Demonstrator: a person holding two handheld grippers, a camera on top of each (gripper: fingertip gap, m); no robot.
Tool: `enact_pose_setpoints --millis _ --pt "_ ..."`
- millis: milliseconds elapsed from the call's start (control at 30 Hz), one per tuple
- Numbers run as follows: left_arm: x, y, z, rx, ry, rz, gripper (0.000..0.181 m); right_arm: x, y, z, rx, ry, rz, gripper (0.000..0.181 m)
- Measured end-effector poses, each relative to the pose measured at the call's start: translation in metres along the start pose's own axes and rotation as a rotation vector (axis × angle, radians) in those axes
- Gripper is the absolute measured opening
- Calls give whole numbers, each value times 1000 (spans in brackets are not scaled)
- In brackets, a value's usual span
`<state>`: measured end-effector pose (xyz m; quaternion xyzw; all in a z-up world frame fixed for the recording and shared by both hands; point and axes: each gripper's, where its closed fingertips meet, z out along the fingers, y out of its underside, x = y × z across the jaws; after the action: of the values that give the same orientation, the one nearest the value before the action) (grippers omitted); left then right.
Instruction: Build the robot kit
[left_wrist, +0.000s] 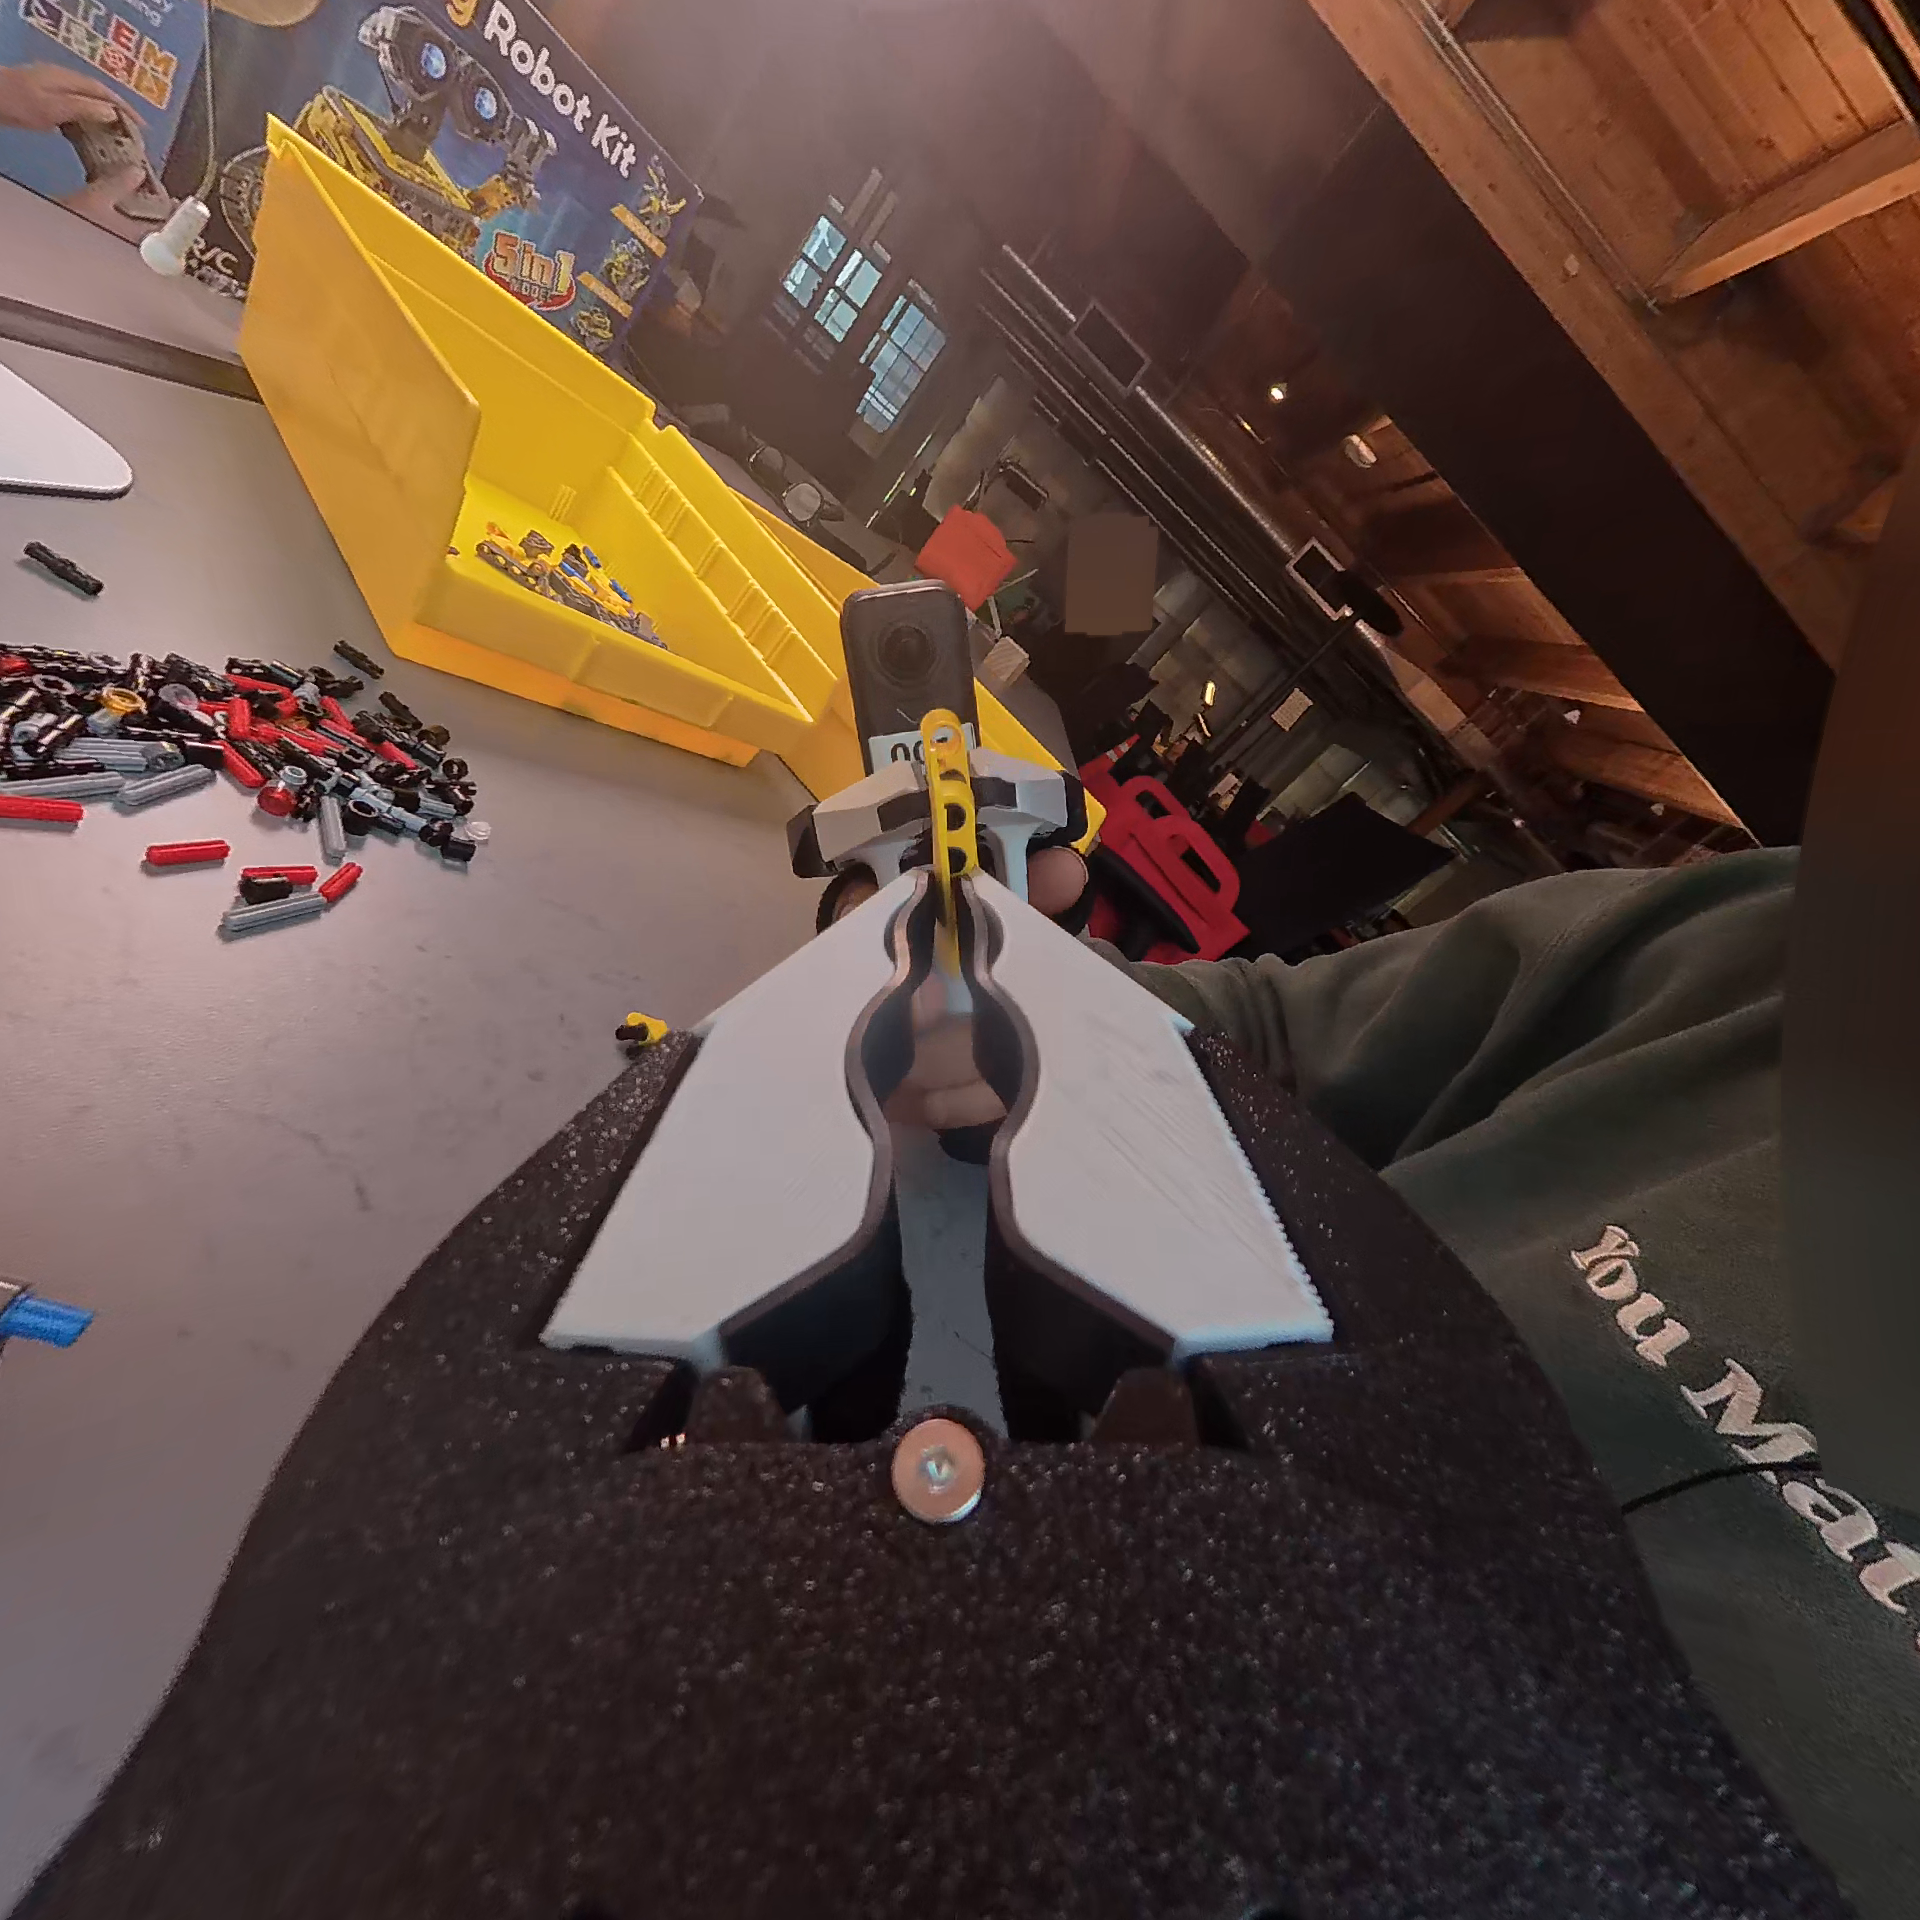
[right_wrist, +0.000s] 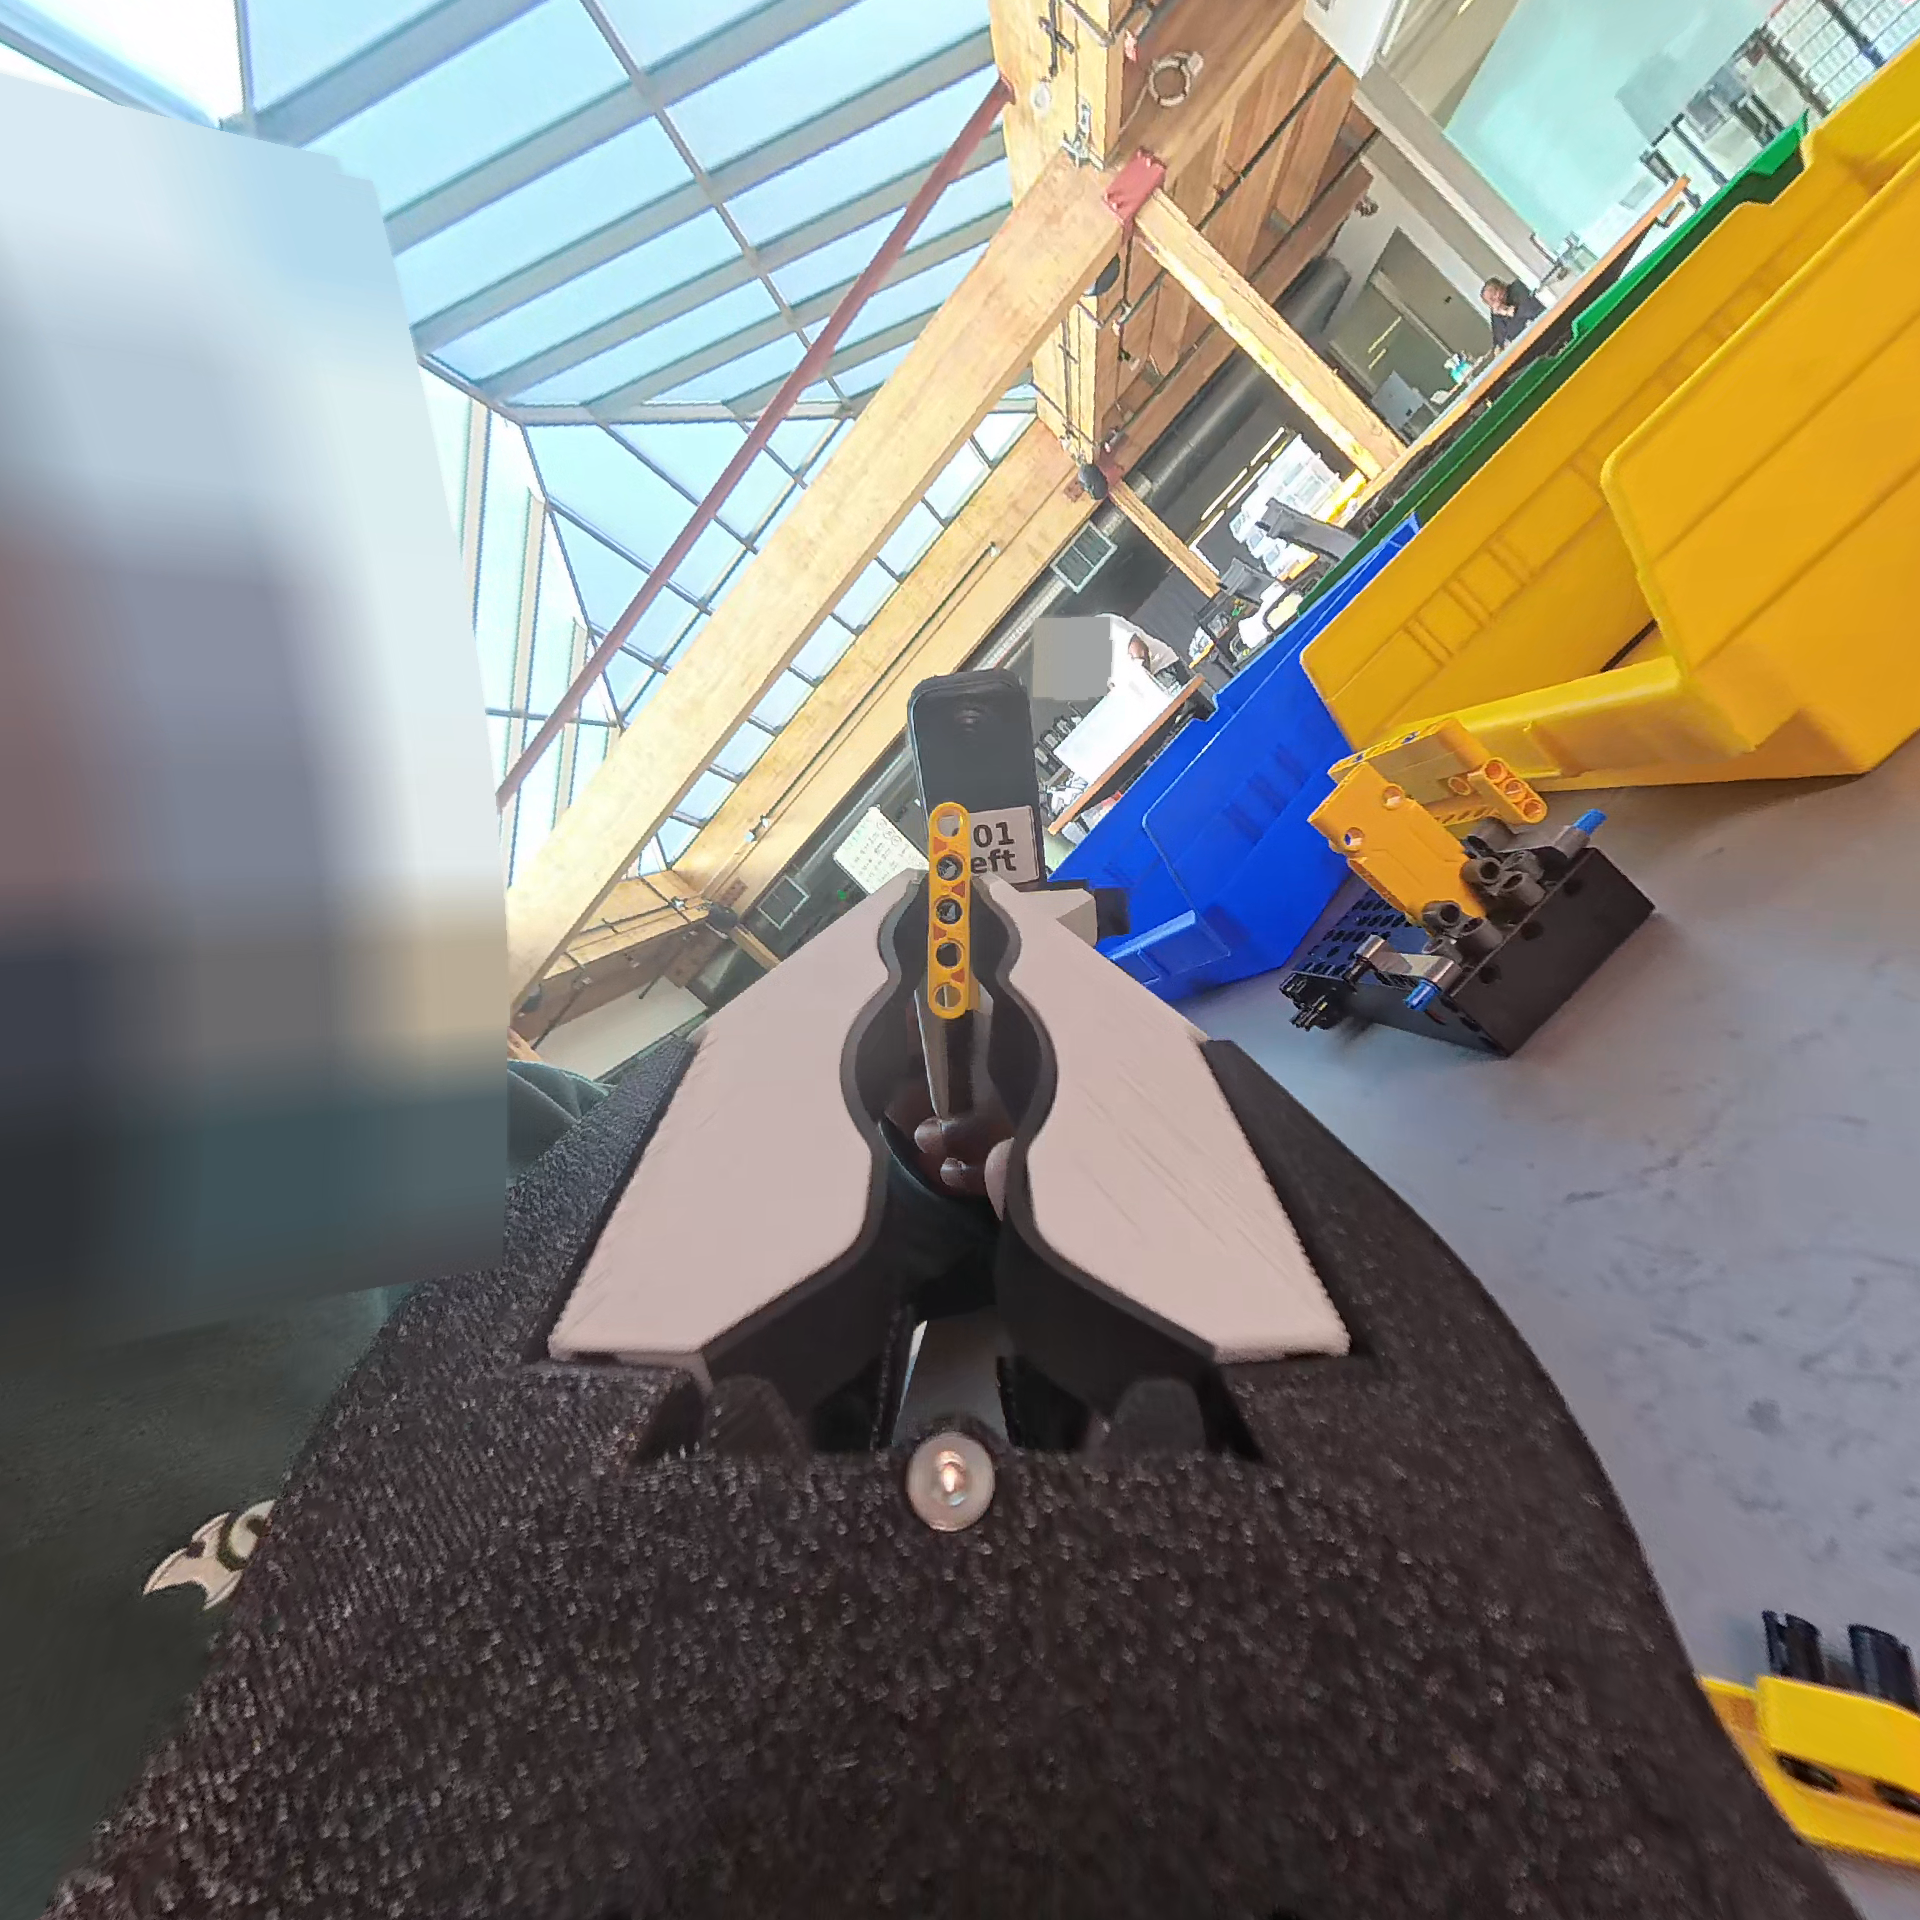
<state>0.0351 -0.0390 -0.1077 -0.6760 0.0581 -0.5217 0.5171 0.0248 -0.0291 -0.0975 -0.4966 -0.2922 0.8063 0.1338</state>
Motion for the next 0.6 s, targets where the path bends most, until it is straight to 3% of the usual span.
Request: enact_pose_setpoints --millis 600 --pt "-5 14 -7 -74 46 -130 1 10 16 -2 -120 68 -86 7"
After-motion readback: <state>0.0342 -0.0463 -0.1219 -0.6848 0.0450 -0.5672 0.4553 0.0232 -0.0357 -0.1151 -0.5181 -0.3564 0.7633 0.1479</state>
